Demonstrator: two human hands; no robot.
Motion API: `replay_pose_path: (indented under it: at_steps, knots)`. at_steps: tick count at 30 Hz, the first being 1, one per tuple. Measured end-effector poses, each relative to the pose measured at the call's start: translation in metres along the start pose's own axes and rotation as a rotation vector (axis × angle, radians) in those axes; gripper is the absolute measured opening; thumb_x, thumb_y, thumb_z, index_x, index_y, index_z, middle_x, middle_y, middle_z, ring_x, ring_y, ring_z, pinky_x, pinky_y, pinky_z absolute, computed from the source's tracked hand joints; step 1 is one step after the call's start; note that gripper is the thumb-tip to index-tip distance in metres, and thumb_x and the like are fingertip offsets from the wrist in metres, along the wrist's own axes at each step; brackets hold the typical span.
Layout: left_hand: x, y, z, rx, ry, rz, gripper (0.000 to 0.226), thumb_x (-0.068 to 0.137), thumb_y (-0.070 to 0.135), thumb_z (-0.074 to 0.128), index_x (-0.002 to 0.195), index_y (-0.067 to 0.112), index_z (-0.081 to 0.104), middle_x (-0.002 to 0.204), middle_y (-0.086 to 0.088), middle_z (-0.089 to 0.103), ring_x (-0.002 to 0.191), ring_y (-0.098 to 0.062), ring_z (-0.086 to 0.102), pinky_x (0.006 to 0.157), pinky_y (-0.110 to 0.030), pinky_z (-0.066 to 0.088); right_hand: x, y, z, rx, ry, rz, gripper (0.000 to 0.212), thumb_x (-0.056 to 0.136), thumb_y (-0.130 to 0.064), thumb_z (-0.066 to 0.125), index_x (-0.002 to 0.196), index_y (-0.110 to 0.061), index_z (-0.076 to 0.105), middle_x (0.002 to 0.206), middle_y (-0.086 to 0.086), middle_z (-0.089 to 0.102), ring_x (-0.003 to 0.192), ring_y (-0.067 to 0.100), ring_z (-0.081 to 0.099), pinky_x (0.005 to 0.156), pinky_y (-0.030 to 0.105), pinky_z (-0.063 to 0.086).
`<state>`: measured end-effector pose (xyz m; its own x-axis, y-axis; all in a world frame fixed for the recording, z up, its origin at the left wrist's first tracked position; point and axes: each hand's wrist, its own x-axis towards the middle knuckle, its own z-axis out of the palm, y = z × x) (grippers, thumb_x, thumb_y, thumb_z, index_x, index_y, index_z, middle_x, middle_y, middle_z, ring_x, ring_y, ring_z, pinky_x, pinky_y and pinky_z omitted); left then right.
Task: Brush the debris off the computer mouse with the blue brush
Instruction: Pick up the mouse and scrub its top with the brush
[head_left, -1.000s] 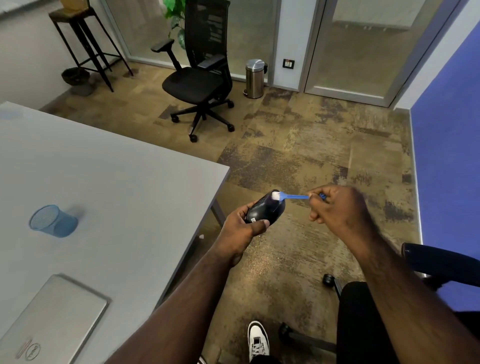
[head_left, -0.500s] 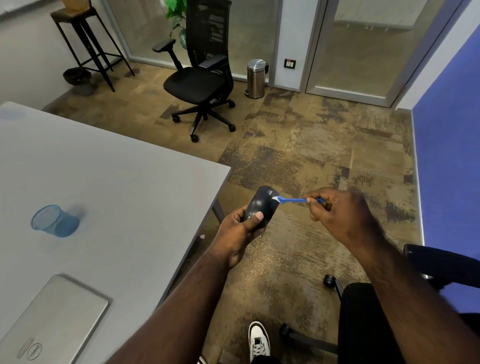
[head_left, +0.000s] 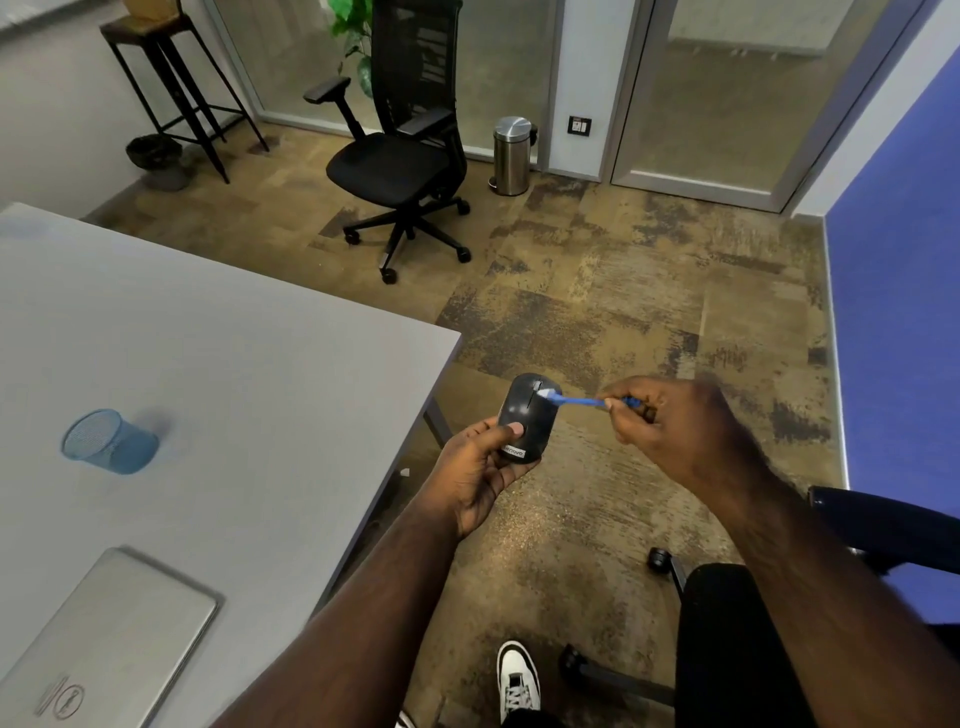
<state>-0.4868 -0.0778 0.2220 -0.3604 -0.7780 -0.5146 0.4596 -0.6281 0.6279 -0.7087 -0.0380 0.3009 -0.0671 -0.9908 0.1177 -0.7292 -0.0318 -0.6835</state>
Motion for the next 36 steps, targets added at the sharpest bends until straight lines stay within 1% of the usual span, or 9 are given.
replay_pose_path:
  at_steps: [3,7,10,13,17,23,27,31,36]
  knots:
    - [-0.002,0.000,0.000,-0.014,-0.027,-0.004,0.027,0.082,0.008,0.068,0.106,-0.002,0.063,0.101,-0.021,0.072,0.098,-0.031,0.070,0.077,-0.037,0.059,-0.002,0.000,-0.004,0.070,-0.132,-0.023,0.011,0.088,-0.023,0.070,0.091,-0.028,0.079,0.060,-0.007,0.072,0.046,0.006,0.064,0.045,0.026,0.053]
    - [-0.003,0.000,0.002,-0.040,-0.063,-0.020,0.025,0.084,0.009,0.065,0.106,-0.002,0.062,0.099,-0.020,0.074,0.098,-0.032,0.070,0.077,-0.038,0.060,0.002,0.000,-0.004,-0.034,0.109,-0.012,0.015,0.091,-0.024,0.065,0.097,-0.023,0.079,0.060,-0.005,0.070,0.043,0.015,0.059,0.041,0.033,0.052]
    - [-0.002,0.001,0.004,-0.070,-0.051,-0.026,0.021,0.088,0.008,0.061,0.106,-0.003,0.061,0.097,-0.020,0.074,0.099,-0.033,0.069,0.081,-0.040,0.059,-0.001,-0.001,-0.004,-0.028,0.064,-0.020,0.017,0.089,-0.027,0.066,0.099,-0.023,0.079,0.060,-0.006,0.070,0.047,0.020,0.064,0.044,0.040,0.055]
    - [-0.002,0.000,0.002,-0.096,-0.027,-0.034,0.023,0.089,0.009,0.060,0.106,-0.005,0.060,0.098,-0.021,0.073,0.100,-0.033,0.069,0.085,-0.043,0.058,-0.005,0.000,-0.005,0.061,-0.115,-0.032,0.013,0.087,-0.024,0.070,0.094,-0.025,0.081,0.059,-0.010,0.071,0.047,0.012,0.065,0.045,0.030,0.055]
    - [-0.002,0.001,0.003,-0.120,-0.010,-0.046,0.036,0.088,0.010,0.060,0.117,-0.010,0.054,0.109,-0.027,0.068,0.108,-0.038,0.064,0.086,-0.044,0.058,-0.003,0.002,-0.004,0.029,0.019,-0.048,0.014,0.090,-0.021,0.069,0.098,-0.024,0.080,0.054,-0.010,0.067,0.043,0.003,0.058,0.039,0.016,0.042]
    - [-0.004,0.004,0.003,-0.138,0.017,-0.061,0.044,0.091,0.010,0.057,0.128,-0.012,0.047,0.124,-0.030,0.059,0.109,-0.036,0.064,0.092,-0.046,0.054,-0.007,-0.004,-0.006,0.038,-0.092,-0.050,0.015,0.087,-0.020,0.071,0.100,-0.022,0.081,0.060,-0.008,0.071,0.049,0.012,0.067,0.047,0.034,0.057]
    - [-0.005,0.005,0.005,-0.188,0.009,-0.071,0.037,0.093,0.010,0.054,0.123,-0.011,0.050,0.121,-0.030,0.061,0.106,-0.036,0.066,0.087,-0.045,0.057,-0.007,-0.004,-0.005,0.032,-0.046,-0.056,0.015,0.090,-0.024,0.069,0.101,-0.024,0.080,0.059,-0.012,0.070,0.051,0.008,0.068,0.048,0.030,0.057]
    - [-0.005,0.008,0.008,-0.258,-0.007,-0.085,0.032,0.094,0.009,0.052,0.120,-0.010,0.052,0.124,-0.033,0.058,0.103,-0.037,0.066,0.079,-0.044,0.060,-0.009,-0.007,0.001,0.057,-0.127,-0.093,0.014,0.087,-0.019,0.072,0.095,-0.025,0.081,0.060,-0.007,0.072,0.046,0.012,0.063,0.045,0.033,0.053]
    - [-0.004,0.010,0.011,-0.203,-0.030,-0.063,0.028,0.095,0.010,0.051,0.116,-0.008,0.056,0.126,-0.031,0.058,0.111,-0.037,0.061,0.086,-0.045,0.056,-0.009,-0.007,0.002,0.019,0.065,-0.066,0.021,0.089,-0.032,0.064,0.102,-0.024,0.079,0.057,-0.012,0.067,0.043,0.004,0.060,0.038,0.023,0.048]
